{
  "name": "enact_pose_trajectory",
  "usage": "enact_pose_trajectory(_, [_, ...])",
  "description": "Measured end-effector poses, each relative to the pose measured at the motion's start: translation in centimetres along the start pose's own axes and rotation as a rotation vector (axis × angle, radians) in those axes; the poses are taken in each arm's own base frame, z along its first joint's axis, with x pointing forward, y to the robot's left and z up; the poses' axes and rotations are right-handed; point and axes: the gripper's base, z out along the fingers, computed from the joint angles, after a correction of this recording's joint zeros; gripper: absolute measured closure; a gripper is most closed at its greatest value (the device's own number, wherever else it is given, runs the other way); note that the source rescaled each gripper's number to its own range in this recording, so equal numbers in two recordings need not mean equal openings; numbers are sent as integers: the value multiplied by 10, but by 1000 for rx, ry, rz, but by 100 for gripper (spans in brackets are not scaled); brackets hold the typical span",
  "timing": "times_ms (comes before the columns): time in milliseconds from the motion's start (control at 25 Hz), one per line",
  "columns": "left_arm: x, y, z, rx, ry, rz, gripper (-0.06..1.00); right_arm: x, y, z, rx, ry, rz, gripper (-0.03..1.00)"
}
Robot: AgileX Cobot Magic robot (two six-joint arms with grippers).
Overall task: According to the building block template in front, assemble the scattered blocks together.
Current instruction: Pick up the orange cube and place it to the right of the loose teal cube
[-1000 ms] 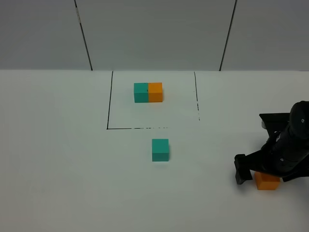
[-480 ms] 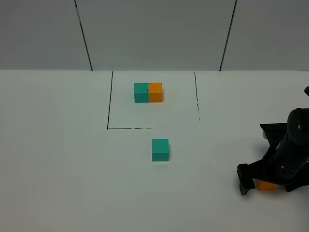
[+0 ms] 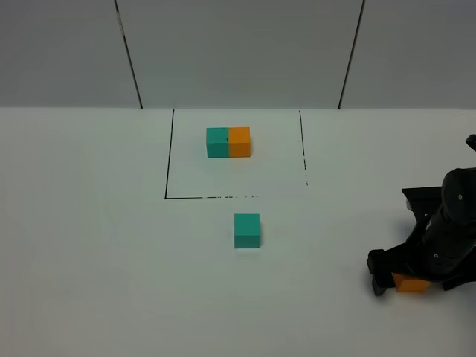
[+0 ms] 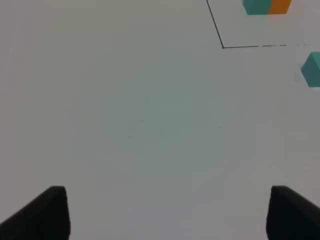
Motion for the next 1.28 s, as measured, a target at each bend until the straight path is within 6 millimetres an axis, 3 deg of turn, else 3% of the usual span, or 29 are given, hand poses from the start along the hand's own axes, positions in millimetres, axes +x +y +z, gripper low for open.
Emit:
enact_pose_trajectory(560, [0, 0, 0, 0, 0, 0, 27, -1, -2, 11, 18, 21, 1, 20])
enact_pose_trajectory(720, [0, 0, 0, 0, 0, 0, 27, -1, -2, 11, 24, 27, -6, 39])
enact_pose_trajectory(800, [0, 0, 0, 0, 0, 0, 27, -2, -3, 11, 24, 25, -6, 56])
enact_pose_trajectory(920, [0, 0, 0, 0, 0, 0, 27, -3, -3, 11, 25, 24, -7, 95])
enact_pose_trajectory(1120, [0, 0, 0, 0, 0, 0, 27, -3, -3, 10, 25, 19, -13, 96])
enact_pose_trajectory(1280, [0, 0, 0, 0, 0, 0, 27, -2, 0, -3, 15, 61, -60, 97])
